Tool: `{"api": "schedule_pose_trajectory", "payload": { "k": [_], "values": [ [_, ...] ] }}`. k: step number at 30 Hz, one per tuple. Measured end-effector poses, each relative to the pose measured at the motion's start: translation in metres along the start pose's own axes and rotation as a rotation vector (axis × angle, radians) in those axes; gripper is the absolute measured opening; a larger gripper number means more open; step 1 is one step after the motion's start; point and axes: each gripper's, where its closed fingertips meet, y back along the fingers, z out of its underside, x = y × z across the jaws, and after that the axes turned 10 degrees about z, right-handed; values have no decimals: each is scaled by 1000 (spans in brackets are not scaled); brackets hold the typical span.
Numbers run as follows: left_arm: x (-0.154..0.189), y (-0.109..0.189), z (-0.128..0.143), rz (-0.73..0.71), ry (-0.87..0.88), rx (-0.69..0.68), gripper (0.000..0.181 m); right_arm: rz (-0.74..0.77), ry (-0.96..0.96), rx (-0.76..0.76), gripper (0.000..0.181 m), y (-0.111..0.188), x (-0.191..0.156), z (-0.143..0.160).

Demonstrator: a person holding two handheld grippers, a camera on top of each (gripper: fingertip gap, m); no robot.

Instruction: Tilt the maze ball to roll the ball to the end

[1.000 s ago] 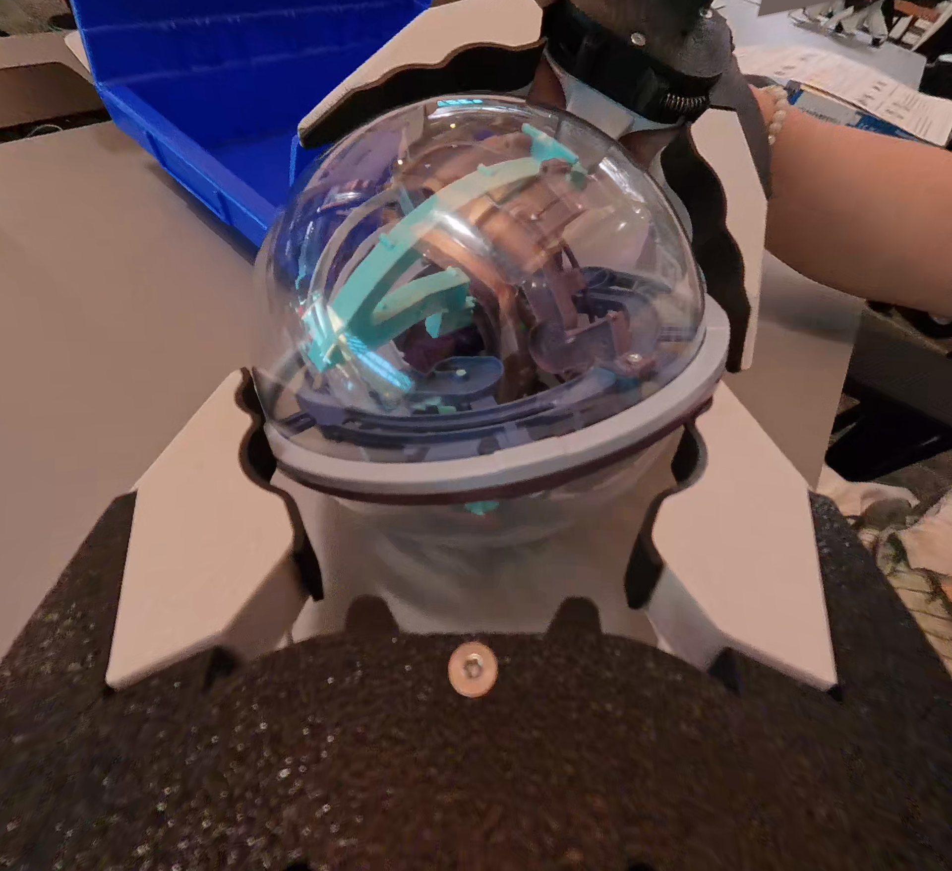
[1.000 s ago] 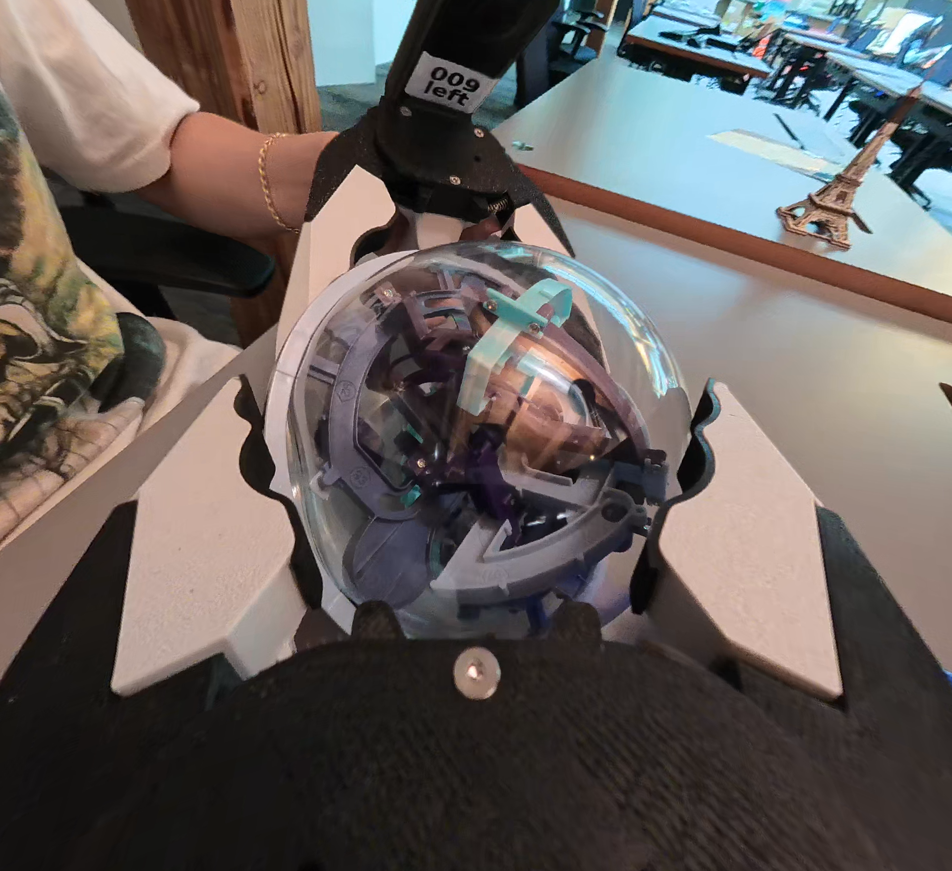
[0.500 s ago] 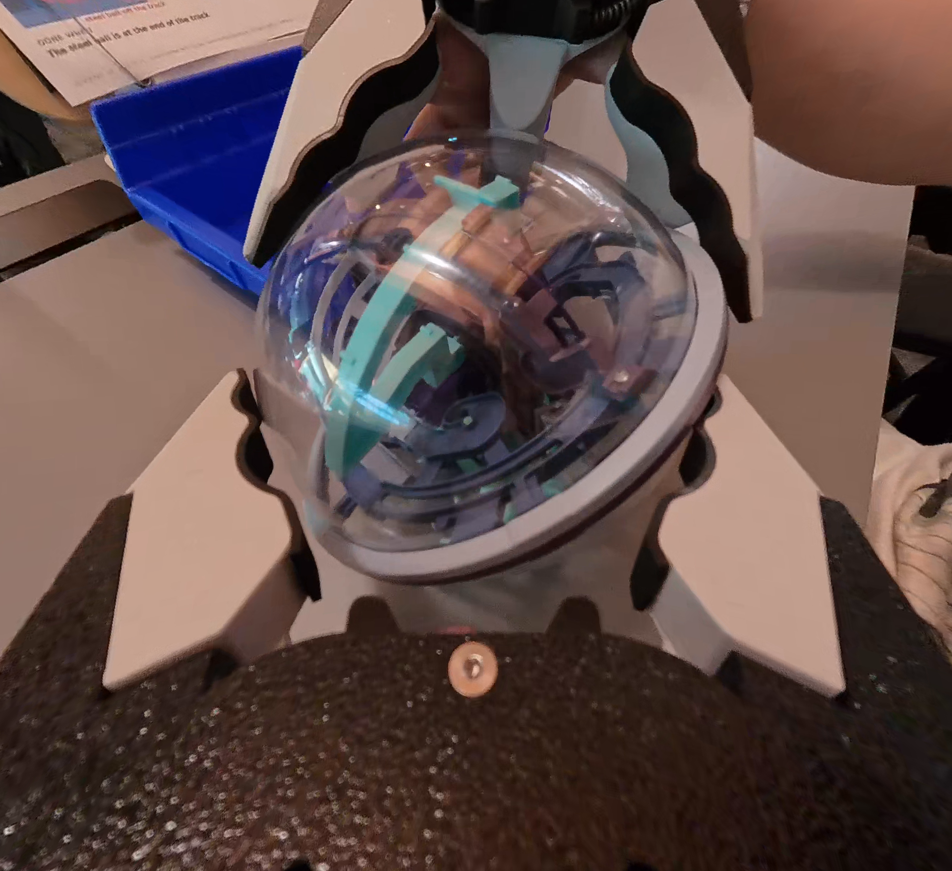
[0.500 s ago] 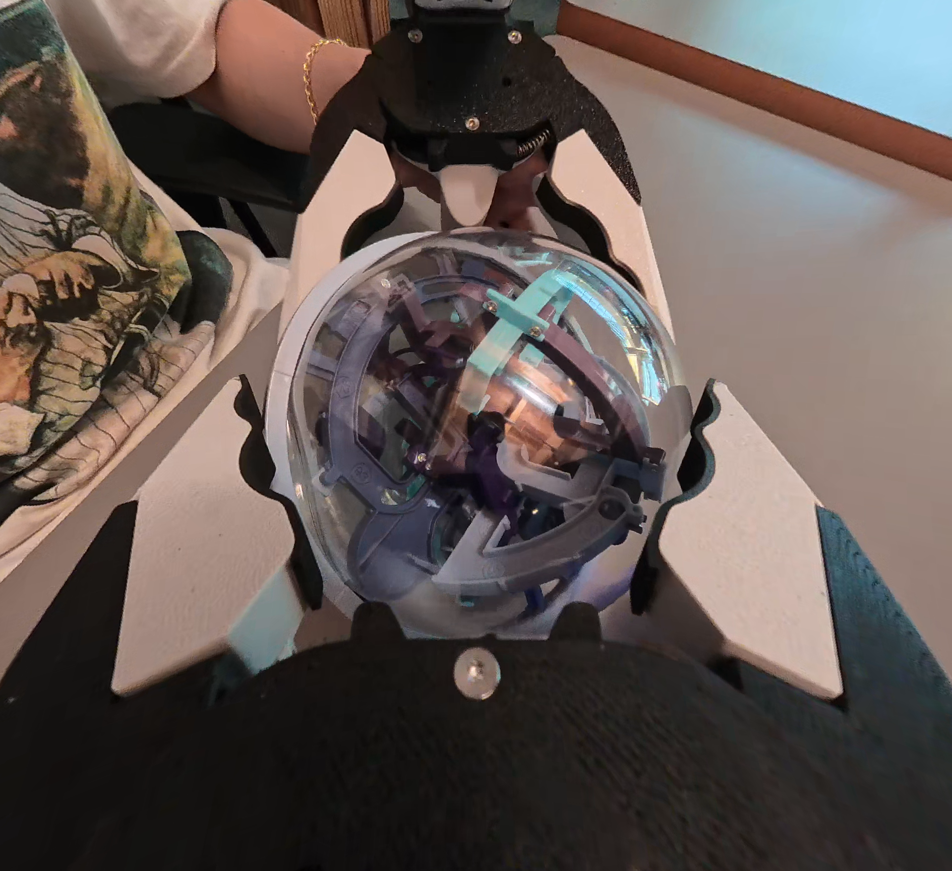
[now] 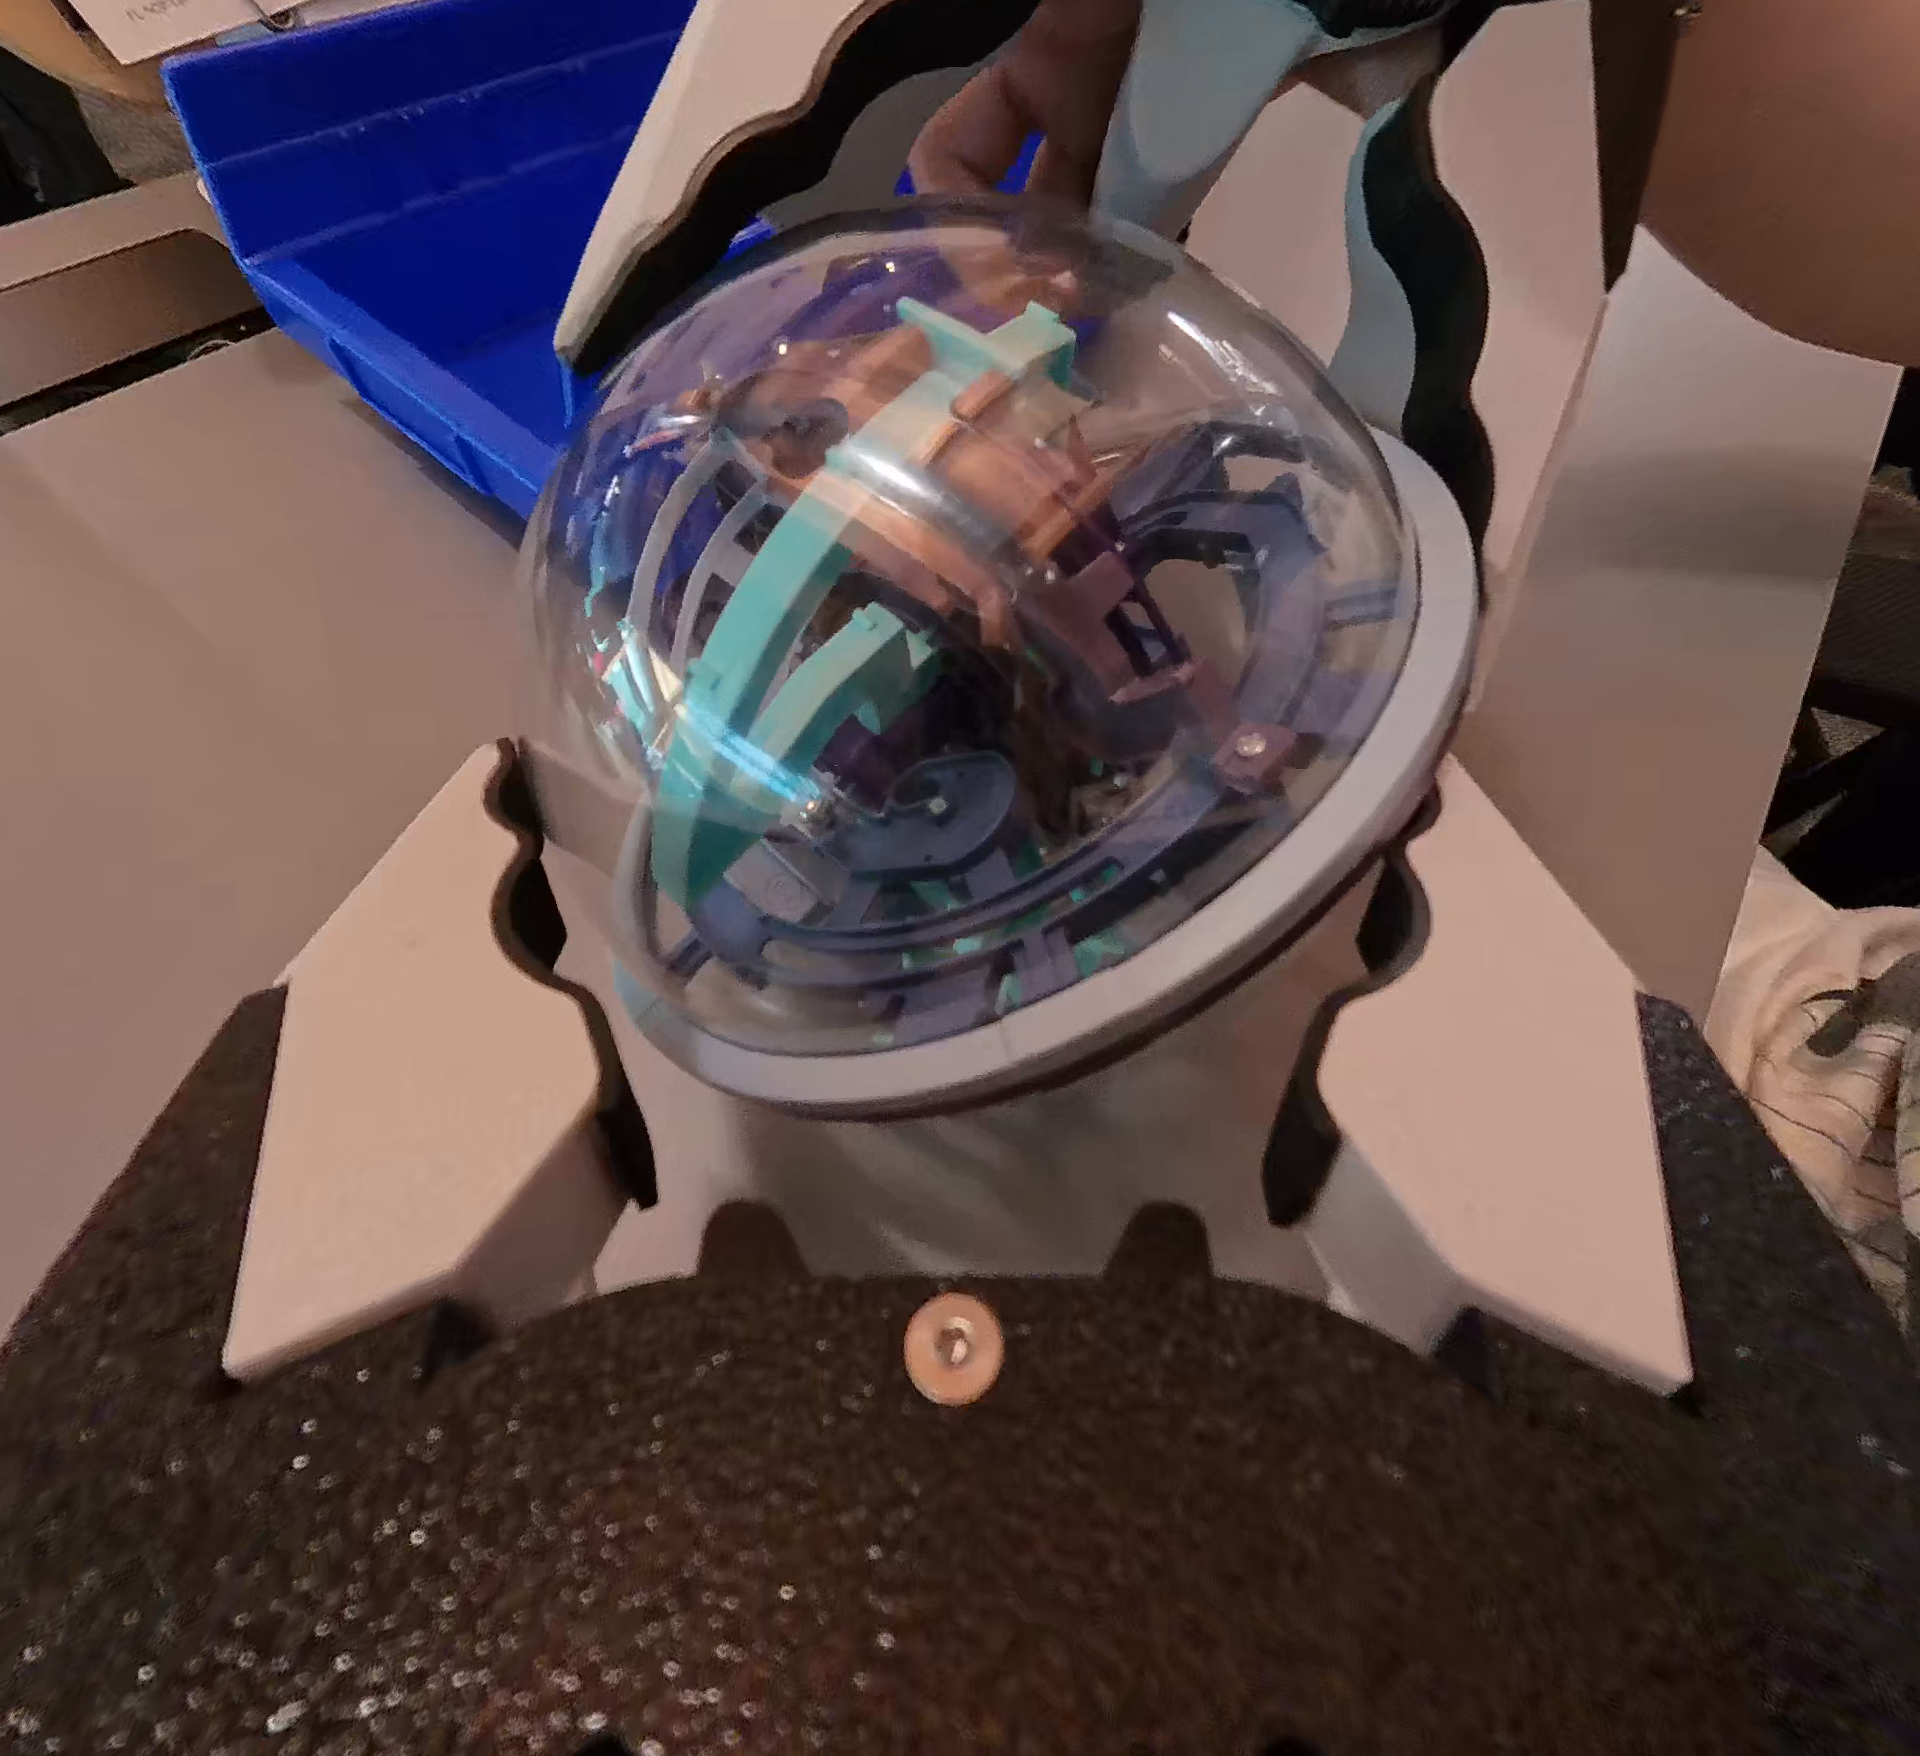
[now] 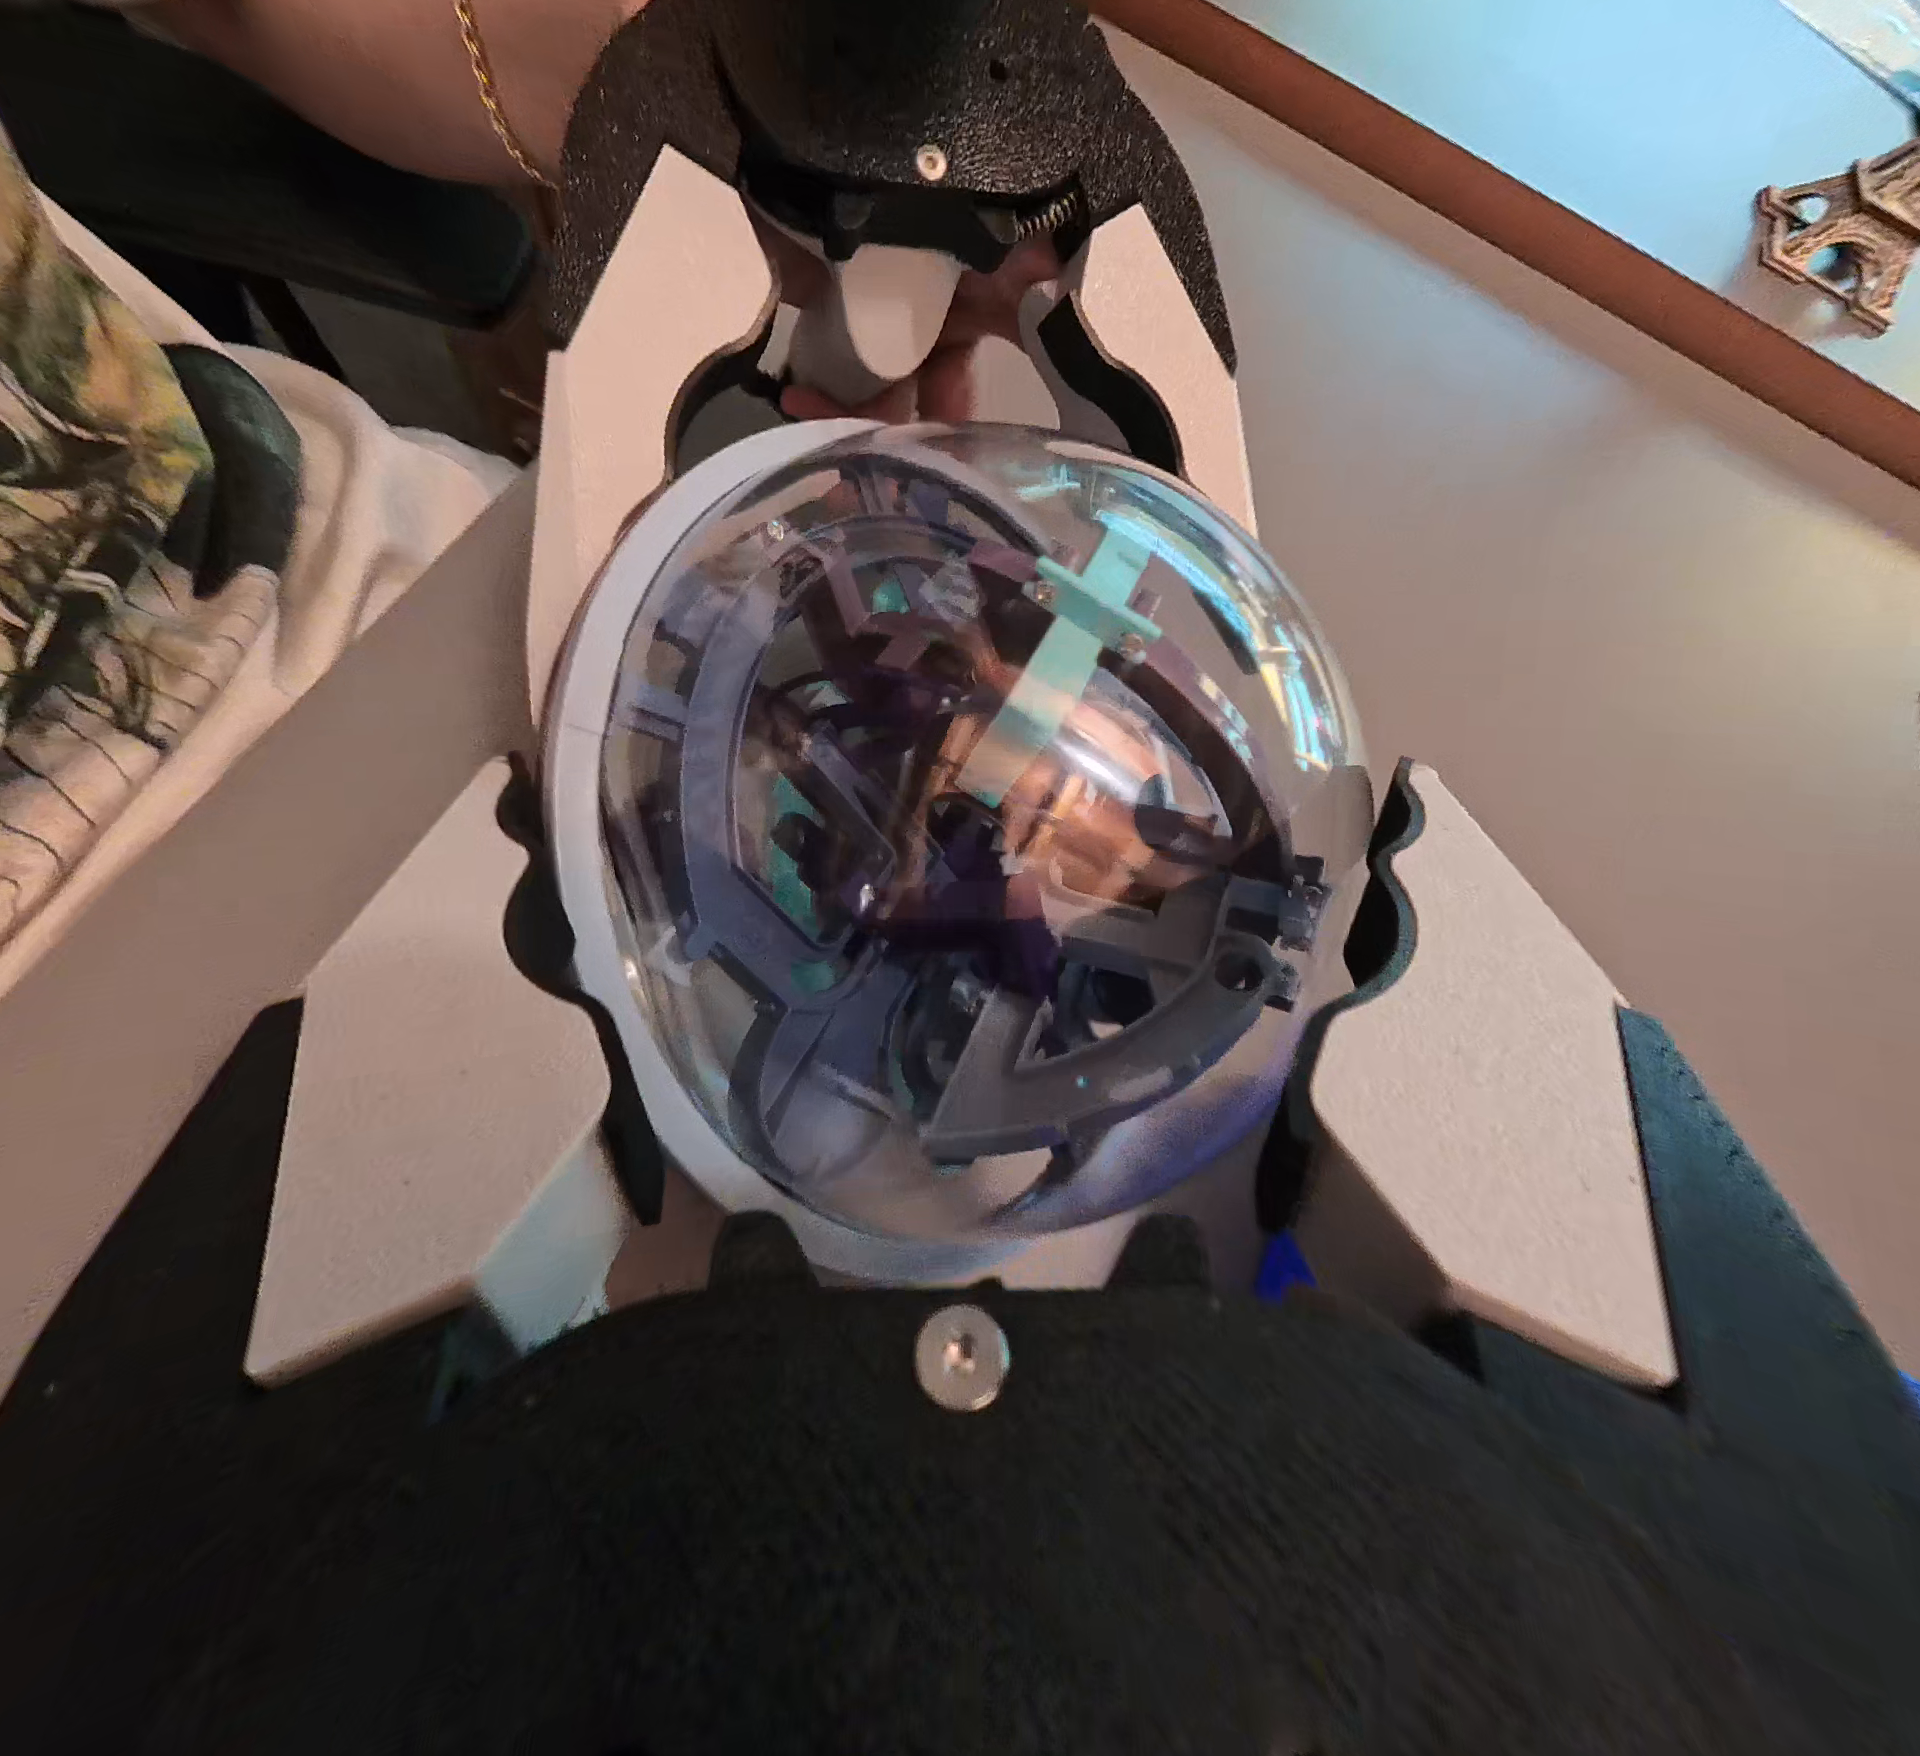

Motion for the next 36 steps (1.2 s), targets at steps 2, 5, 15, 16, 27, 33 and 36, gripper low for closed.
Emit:
{"api": "schedule_pose_trajectory", "payload": {
  "k": [2,5,15,16,27,33,36],
  "values": [
    [0,0,0,-9,14,-7,153,52,46,-27,146,4,1,5],
    [0,-1,-1,-8,13,-5,152,126,113,-64,148,6,1,15],
    [19,4,3,-5,-99,27,144,177,275,-3,151,13,-16,17],
    [20,5,2,3,-102,37,143,178,287,3,151,14,-17,18],
    [25,3,7,118,-156,12,147,191,380,10,150,16,-24,17],
    [30,2,10,117,-188,21,148,255,424,14,150,18,-30,17],
    [37,3,13,124,-216,21,149,303,456,17,151,19,-37,15]
  ]
}}
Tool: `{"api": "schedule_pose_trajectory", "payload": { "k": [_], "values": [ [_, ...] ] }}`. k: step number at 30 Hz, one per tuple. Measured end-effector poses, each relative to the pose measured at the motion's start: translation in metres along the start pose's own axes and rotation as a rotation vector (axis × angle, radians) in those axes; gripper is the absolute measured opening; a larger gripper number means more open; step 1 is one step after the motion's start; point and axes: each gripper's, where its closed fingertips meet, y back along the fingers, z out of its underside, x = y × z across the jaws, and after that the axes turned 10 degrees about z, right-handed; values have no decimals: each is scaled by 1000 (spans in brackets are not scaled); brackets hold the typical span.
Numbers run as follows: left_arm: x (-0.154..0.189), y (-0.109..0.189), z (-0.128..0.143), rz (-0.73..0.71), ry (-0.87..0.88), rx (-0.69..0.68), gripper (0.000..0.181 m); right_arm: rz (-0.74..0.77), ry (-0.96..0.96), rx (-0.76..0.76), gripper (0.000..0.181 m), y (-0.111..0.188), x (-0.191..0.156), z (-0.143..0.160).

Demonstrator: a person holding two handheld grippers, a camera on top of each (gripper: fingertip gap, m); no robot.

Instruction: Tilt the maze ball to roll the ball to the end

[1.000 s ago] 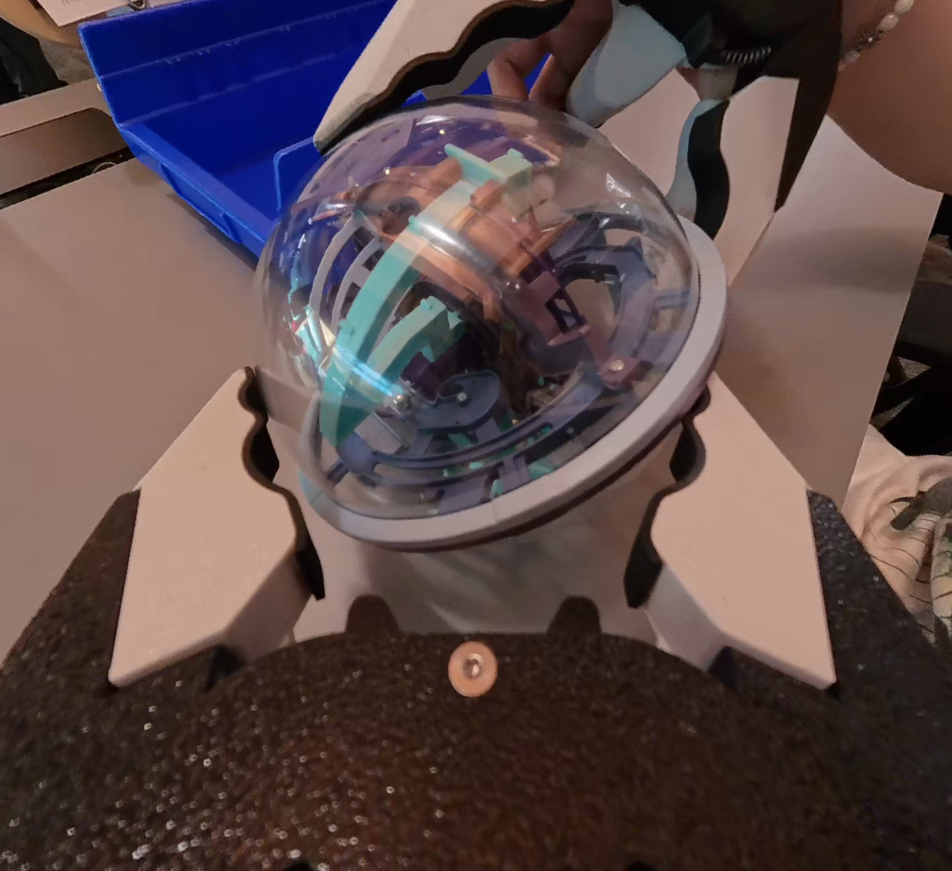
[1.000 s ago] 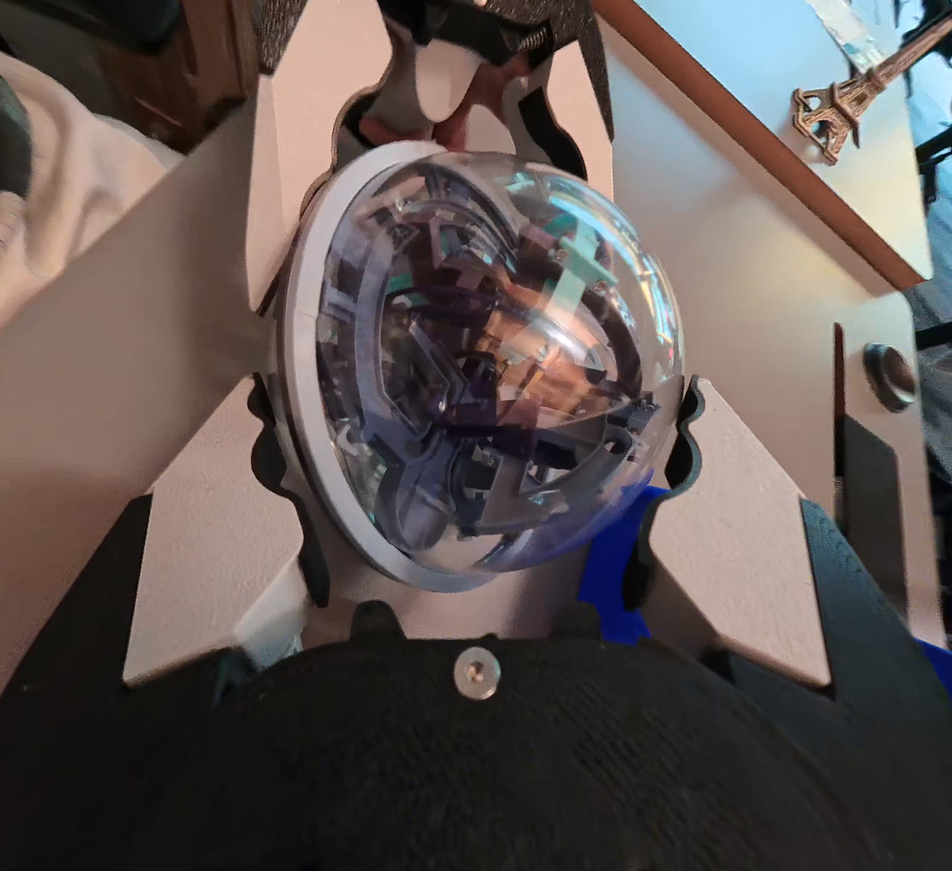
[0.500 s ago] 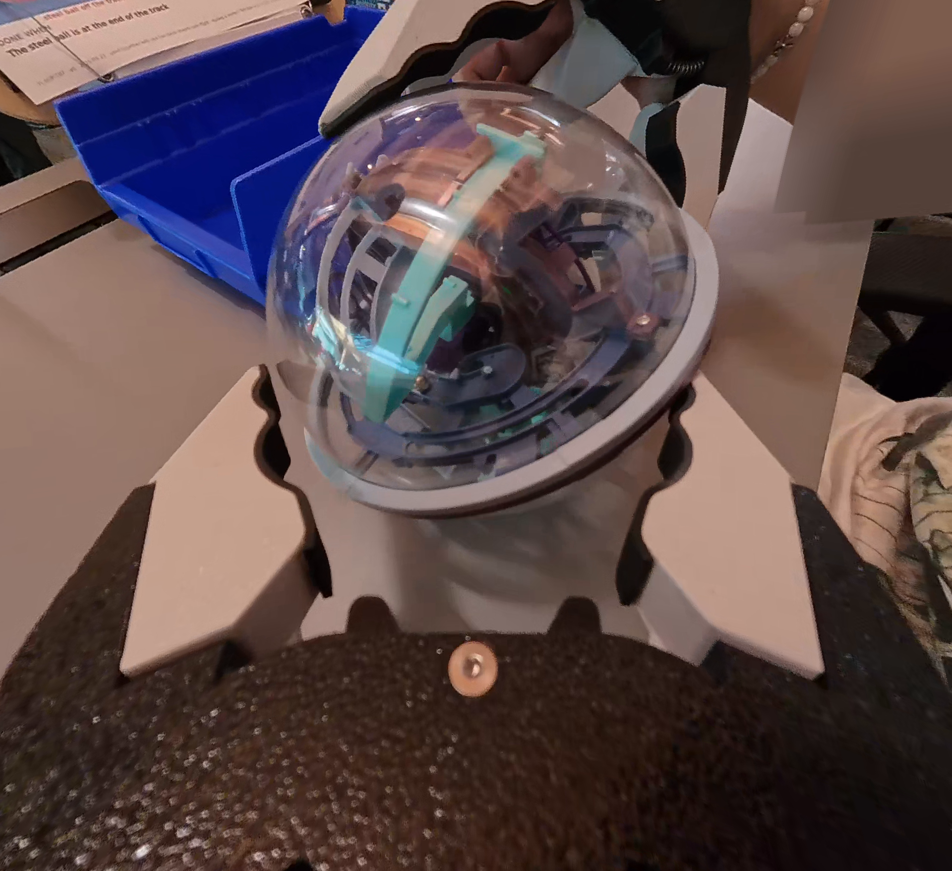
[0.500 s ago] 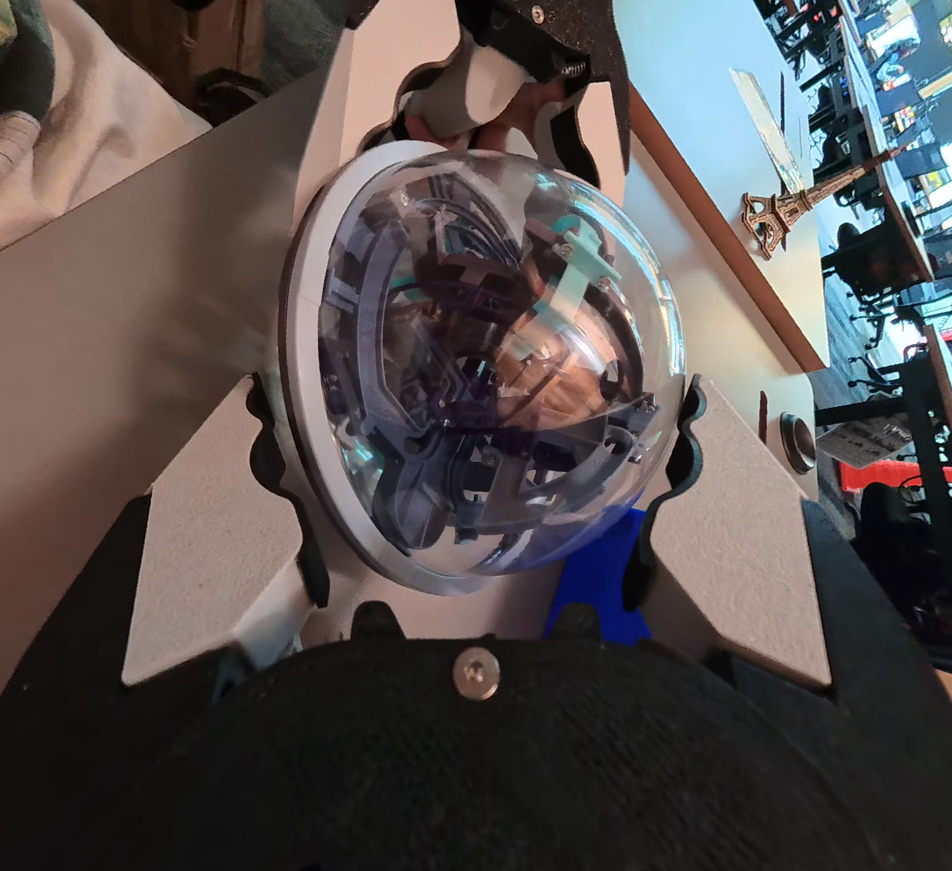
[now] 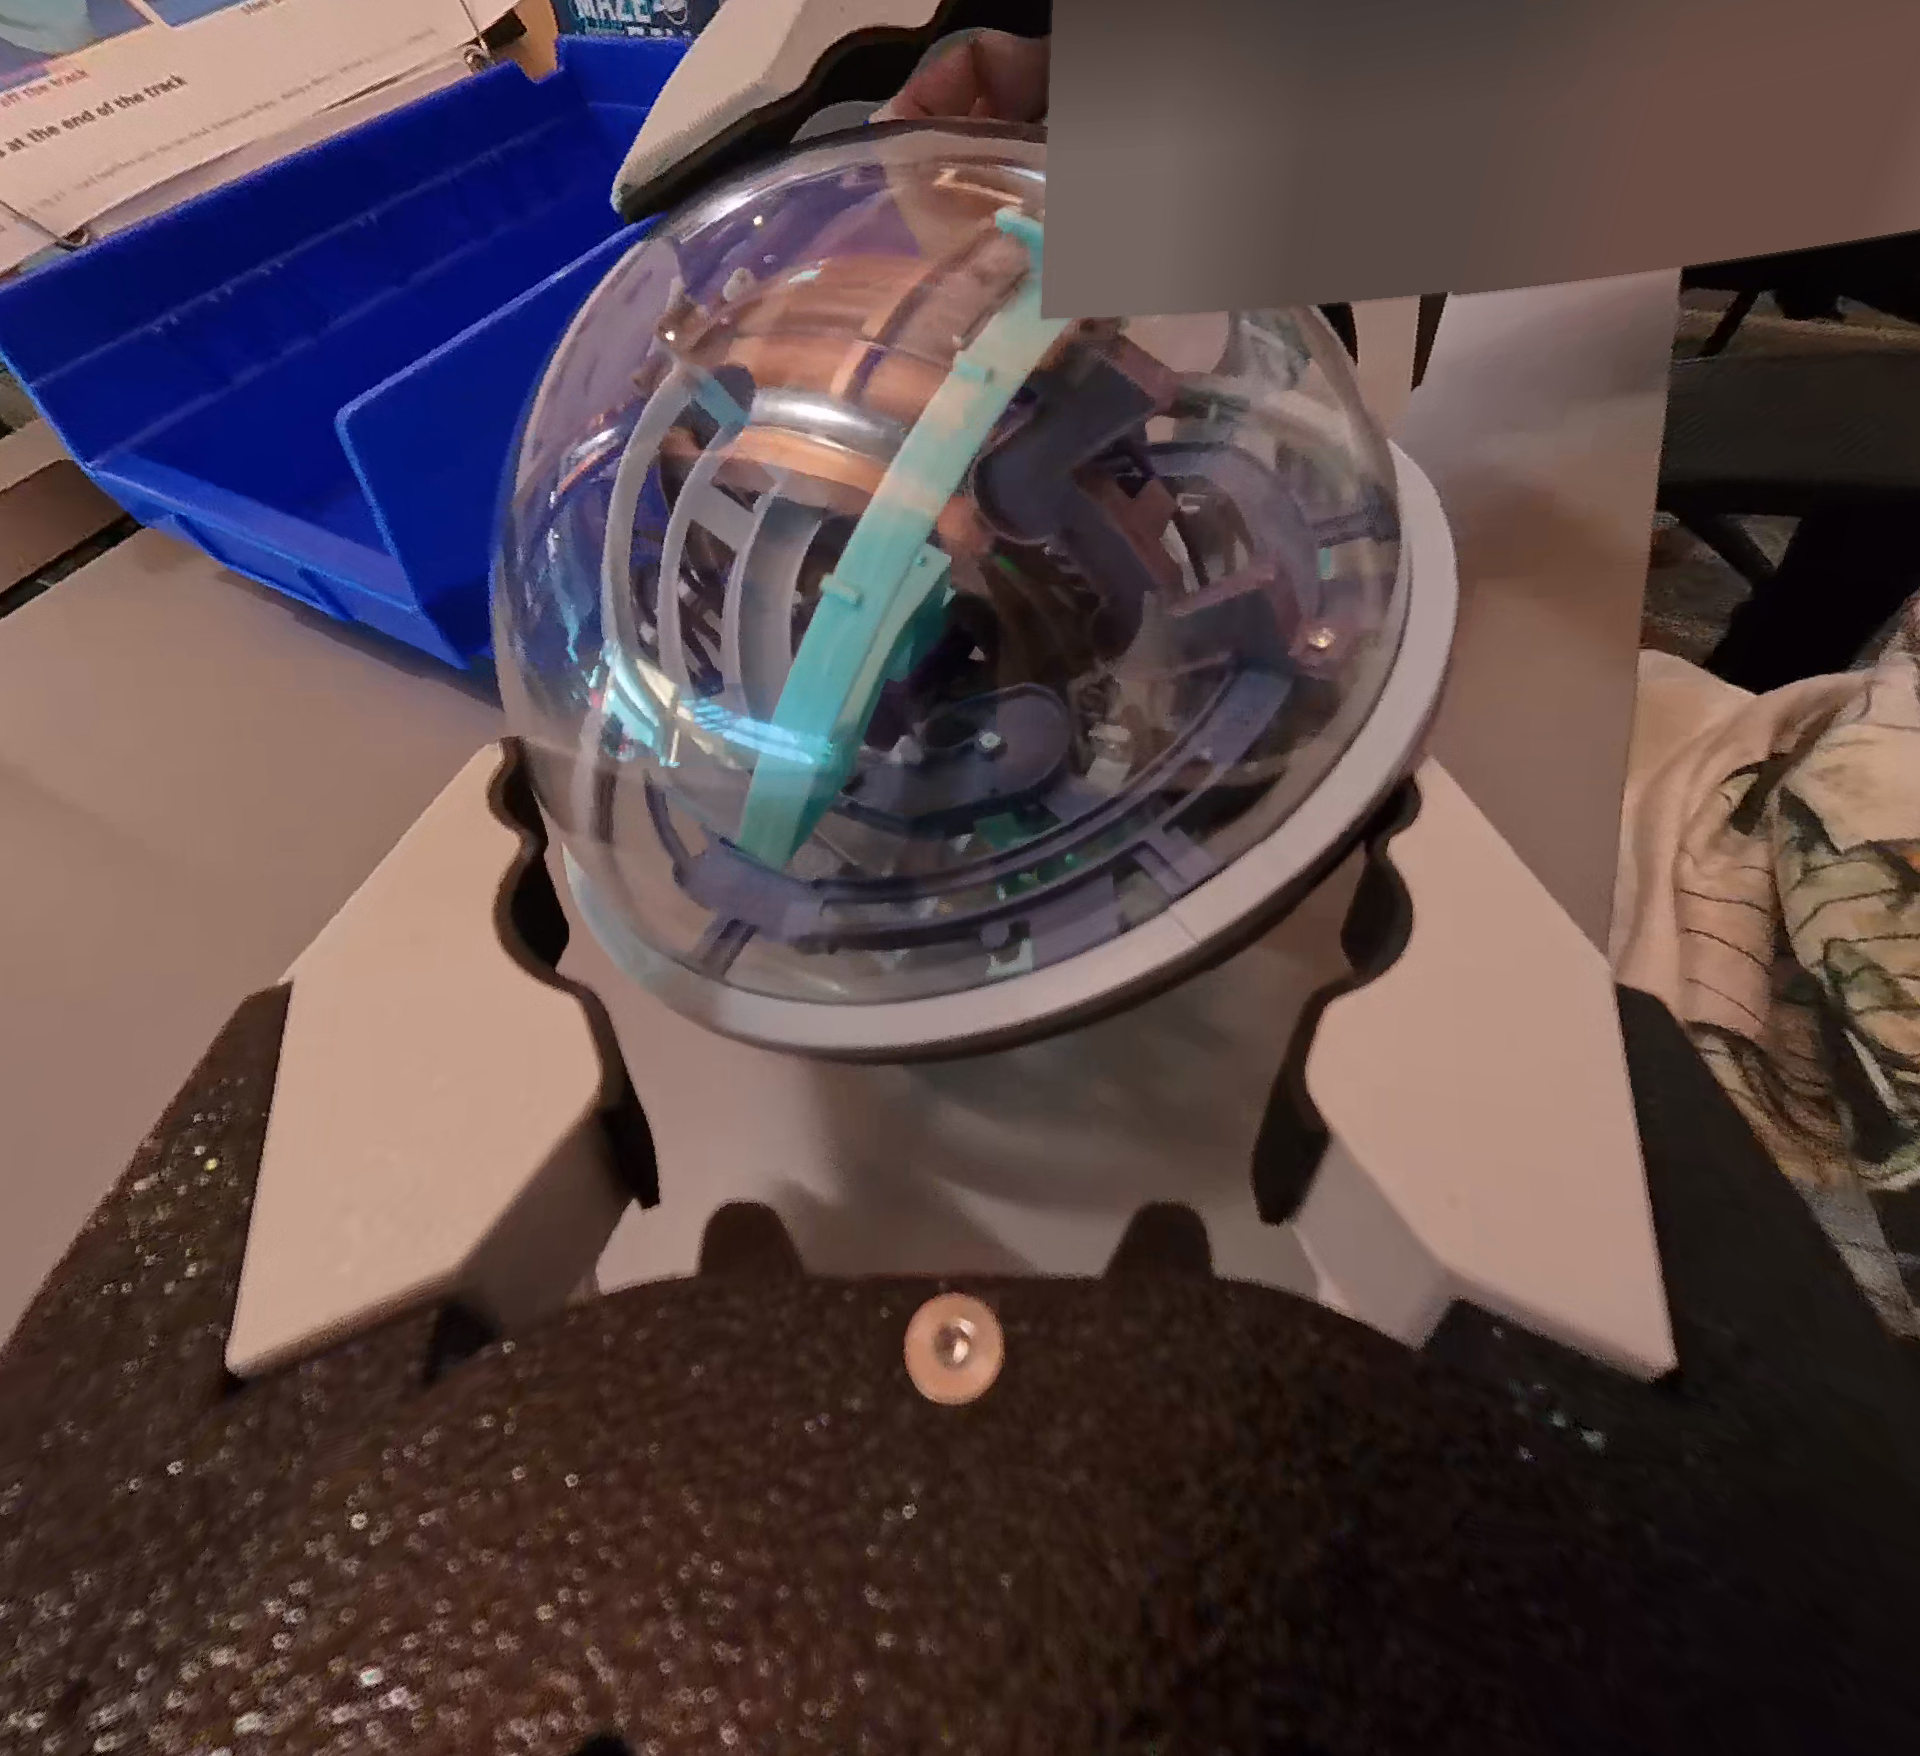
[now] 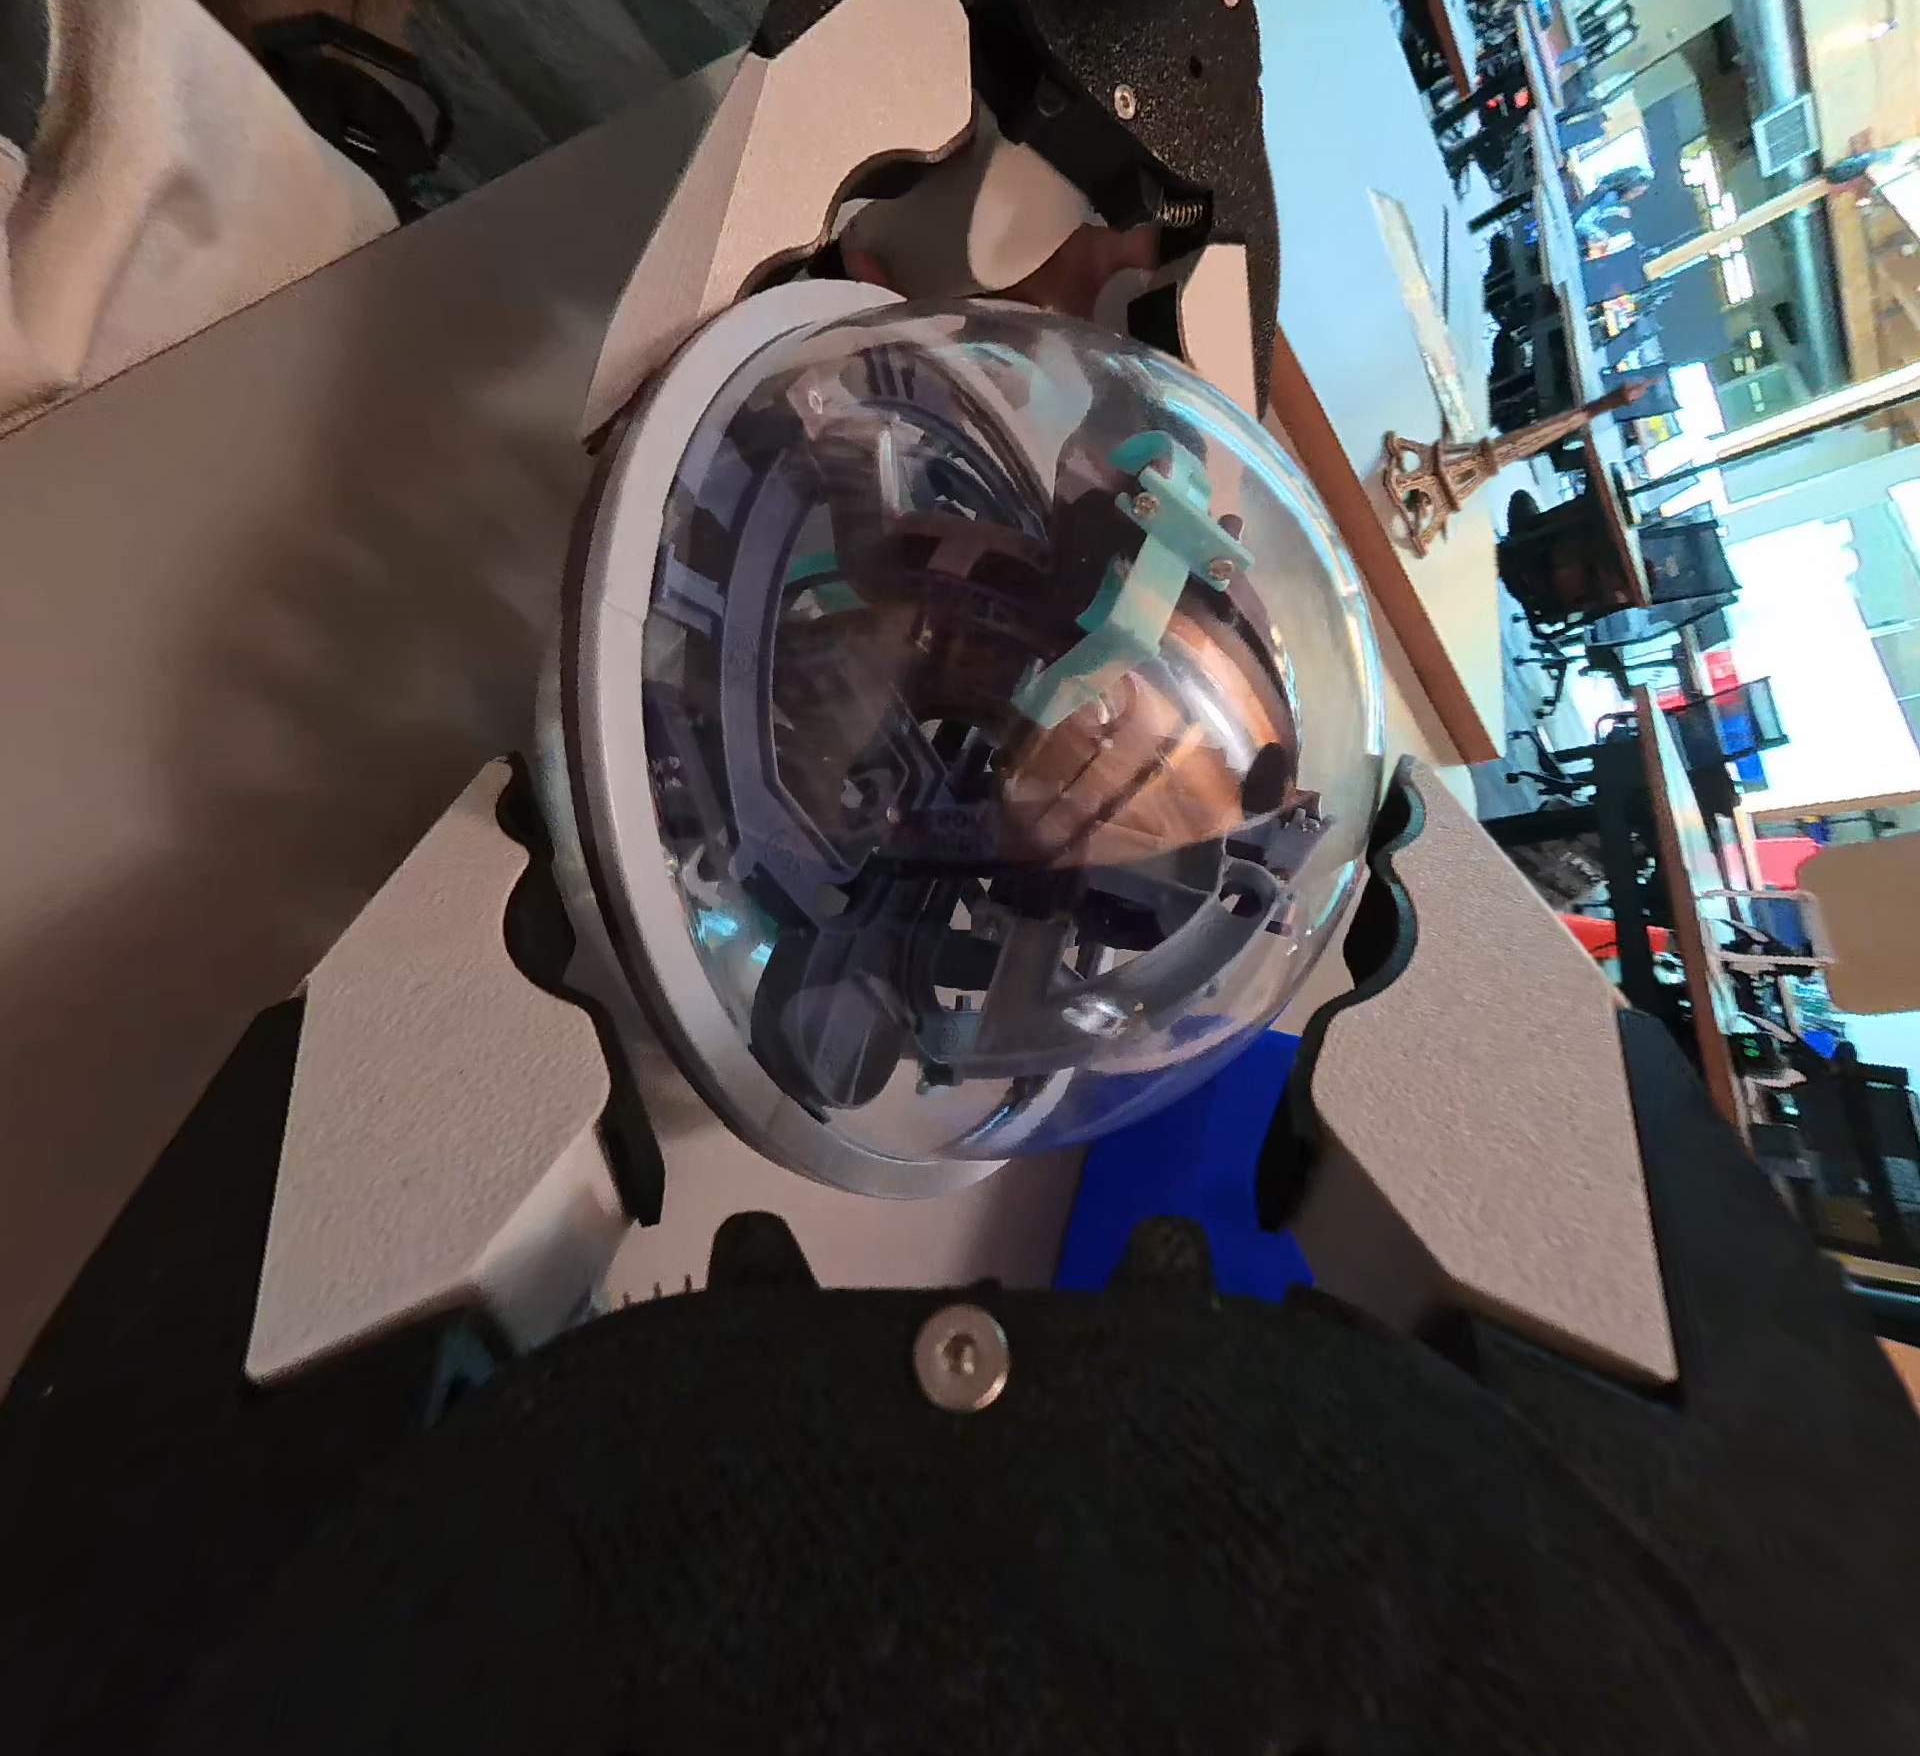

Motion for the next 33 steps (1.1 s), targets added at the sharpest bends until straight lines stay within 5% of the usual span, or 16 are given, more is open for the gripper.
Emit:
{"api": "schedule_pose_trajectory", "payload": {
  "k": [12,28,33],
  "values": [
    [34,3,-3,95,0,24,157,198,181,-88,154,7,-22,-6],
    [65,14,9,229,39,-60,157,233,256,-110,157,10,-41,-26],
    [58,9,30,159,-141,-163,156,238,272,-150,157,10,-39,-22]
  ]
}}
